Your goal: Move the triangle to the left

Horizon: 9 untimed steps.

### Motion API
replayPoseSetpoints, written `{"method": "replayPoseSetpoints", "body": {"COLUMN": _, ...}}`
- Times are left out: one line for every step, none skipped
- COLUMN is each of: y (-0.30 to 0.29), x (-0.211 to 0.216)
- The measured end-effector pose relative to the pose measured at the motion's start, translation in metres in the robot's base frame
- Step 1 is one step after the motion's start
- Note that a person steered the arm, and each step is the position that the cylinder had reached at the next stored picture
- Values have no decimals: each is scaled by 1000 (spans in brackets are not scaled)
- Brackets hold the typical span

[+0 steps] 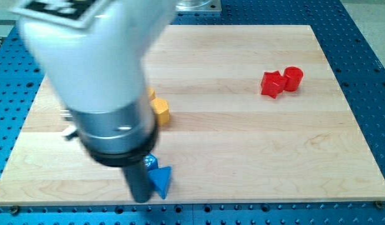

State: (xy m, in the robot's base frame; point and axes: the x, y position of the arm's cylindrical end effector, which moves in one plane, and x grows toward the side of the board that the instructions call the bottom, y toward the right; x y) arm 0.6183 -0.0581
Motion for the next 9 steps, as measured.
{"method": "replayPoseSetpoints", "body": {"y": 68, "x": 0}}
{"method": "replayPoseSetpoints", "body": {"y": 113, "x": -13}}
{"method": "replayPoseSetpoints", "body": {"y": 108, "x": -55}}
{"method": "replayPoseSetpoints", "body": {"y": 60, "x": -48}}
{"method": "replayPoseSetpoints", "body": {"y": 122, "x": -60}}
{"method": "replayPoseSetpoints", "body": {"y": 75, "x": 0}}
{"method": "replayPoseSetpoints", "body": {"y": 69, "x": 0}}
{"method": "replayPoseSetpoints", "body": {"y": 46, "x": 0}}
{"method": "replayPoseSetpoints", "body": {"y": -13, "x": 0}}
